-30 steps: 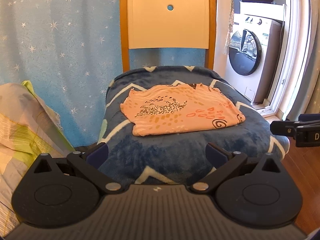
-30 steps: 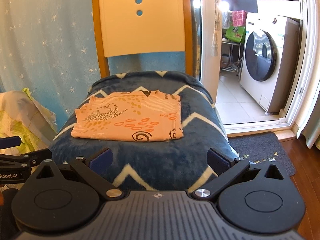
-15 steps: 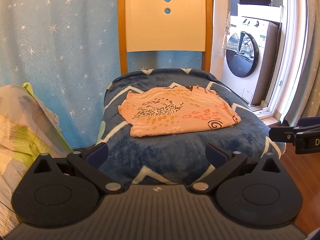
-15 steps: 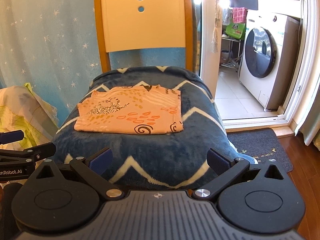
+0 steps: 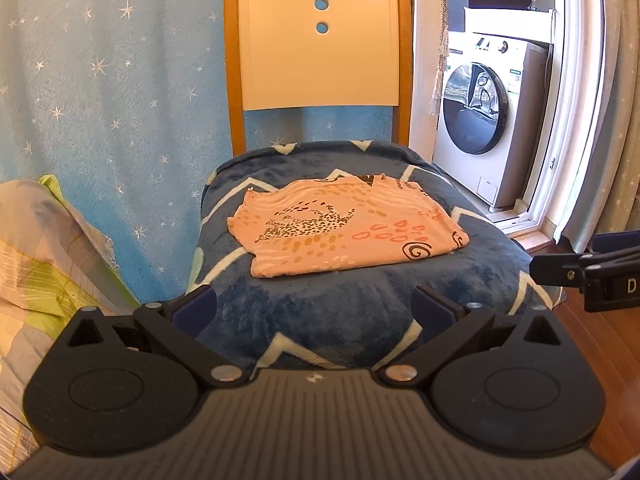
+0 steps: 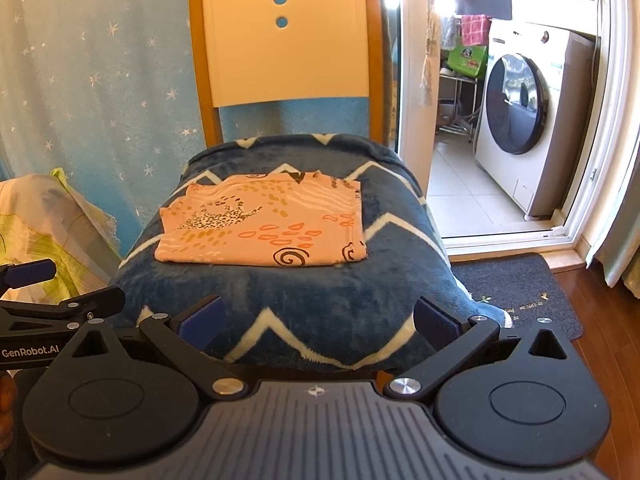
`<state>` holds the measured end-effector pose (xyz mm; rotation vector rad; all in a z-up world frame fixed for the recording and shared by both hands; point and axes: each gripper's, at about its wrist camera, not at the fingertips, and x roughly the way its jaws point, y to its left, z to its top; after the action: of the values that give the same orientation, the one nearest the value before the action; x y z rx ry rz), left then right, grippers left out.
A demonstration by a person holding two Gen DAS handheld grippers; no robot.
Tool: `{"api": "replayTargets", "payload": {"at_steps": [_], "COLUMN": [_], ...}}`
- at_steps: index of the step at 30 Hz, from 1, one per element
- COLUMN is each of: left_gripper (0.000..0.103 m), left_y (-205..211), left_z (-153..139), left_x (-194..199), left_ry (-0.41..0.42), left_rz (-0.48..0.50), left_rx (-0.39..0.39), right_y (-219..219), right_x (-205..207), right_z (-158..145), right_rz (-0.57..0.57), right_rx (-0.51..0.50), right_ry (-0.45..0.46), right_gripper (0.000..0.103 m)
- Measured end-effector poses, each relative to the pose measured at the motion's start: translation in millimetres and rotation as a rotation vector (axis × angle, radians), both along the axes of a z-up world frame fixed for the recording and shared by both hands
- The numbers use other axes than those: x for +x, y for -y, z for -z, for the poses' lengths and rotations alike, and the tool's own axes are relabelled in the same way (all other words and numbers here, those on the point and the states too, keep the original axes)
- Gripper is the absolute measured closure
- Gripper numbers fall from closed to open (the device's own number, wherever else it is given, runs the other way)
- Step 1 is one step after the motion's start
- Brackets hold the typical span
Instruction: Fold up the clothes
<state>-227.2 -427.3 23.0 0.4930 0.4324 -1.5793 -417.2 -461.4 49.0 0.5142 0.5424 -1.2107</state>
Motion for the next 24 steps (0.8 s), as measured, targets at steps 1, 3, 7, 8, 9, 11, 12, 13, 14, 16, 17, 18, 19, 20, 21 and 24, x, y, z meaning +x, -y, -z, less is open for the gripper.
{"api": "replayTargets", "payload": {"at_steps": [1, 3, 7, 8, 9, 11, 12, 13, 14, 16, 17, 18, 19, 20, 21, 24], "left_gripper": [0.001, 0.001, 0.001, 0.001, 0.001, 0.001, 0.001, 0.001, 0.001, 0.001, 0.001, 0.001, 0.001, 0.001, 0.001, 0.001], "left_y": [-0.4, -1.2, -2.8, -3.2, -3.6, -4.3, -4.7, -4.9, -5.0, -5.2, -5.3, -5.5, -5.8, -5.8, -5.9, -6.7], "left_z": [-0.6, -1.8, -4.2, -4.9, -5.5, -6.7, -7.3, -7.6, -7.8, -8.2, -8.5, -8.6, -8.6, -8.7, -8.8, -9.4], "left_x": [-0.2, -0.7, -1.6, -1.8, -2.0, -2.5, -2.7, -2.6, -2.4, -1.9, -1.8, -1.6, -1.5, -1.4, -1.5, -1.7], "left_ry": [0.000, -0.001, -0.002, -0.003, -0.003, -0.004, -0.004, -0.005, -0.007, -0.011, -0.012, -0.013, -0.014, -0.014, -0.012, -0.009], "left_rz": [0.001, 0.002, 0.005, 0.006, 0.007, 0.009, 0.009, 0.009, 0.008, 0.005, 0.004, 0.002, 0.001, 0.000, 0.000, 0.000], "left_rx": [-0.001, -0.003, -0.008, -0.009, -0.010, -0.013, -0.014, -0.014, -0.015, -0.016, -0.017, -0.018, -0.019, -0.019, -0.020, -0.023], "right_y": [-0.6, -1.6, -2.8, -3.0, -3.3, -3.8, -4.0, -4.0, -4.0, -4.0, -3.9, -3.9, -3.8, -3.7, -3.6, -3.4], "right_x": [-0.5, -1.6, -2.1, -2.0, -2.1, -2.3, -2.3, -2.3, -2.3, -2.3, -2.3, -2.1, -1.8, -1.6, -1.4, -1.0], "right_z": [-0.6, -1.7, -3.6, -4.2, -4.9, -5.6, -5.5, -5.8, -6.2, -6.5, -6.7, -6.9, -7.2, -7.4, -7.5, -8.5], "right_rz": [0.002, 0.007, 0.014, 0.014, 0.013, 0.014, 0.015, 0.016, 0.016, 0.016, 0.014, 0.014, 0.014, 0.013, 0.013, 0.015], "right_rx": [-0.001, -0.004, -0.009, -0.011, -0.012, -0.015, -0.016, -0.016, -0.016, -0.015, -0.014, -0.013, -0.013, -0.013, -0.013, -0.013], "right_ry": [0.001, 0.002, 0.003, 0.004, 0.005, 0.005, 0.005, 0.005, 0.006, 0.006, 0.006, 0.005, 0.004, 0.003, 0.002, -0.001], "right_gripper": [0.000, 0.000, 0.000, 0.000, 0.000, 0.000, 0.000, 0.000, 0.000, 0.000, 0.000, 0.000, 0.000, 0.000, 0.000, 0.000]}}
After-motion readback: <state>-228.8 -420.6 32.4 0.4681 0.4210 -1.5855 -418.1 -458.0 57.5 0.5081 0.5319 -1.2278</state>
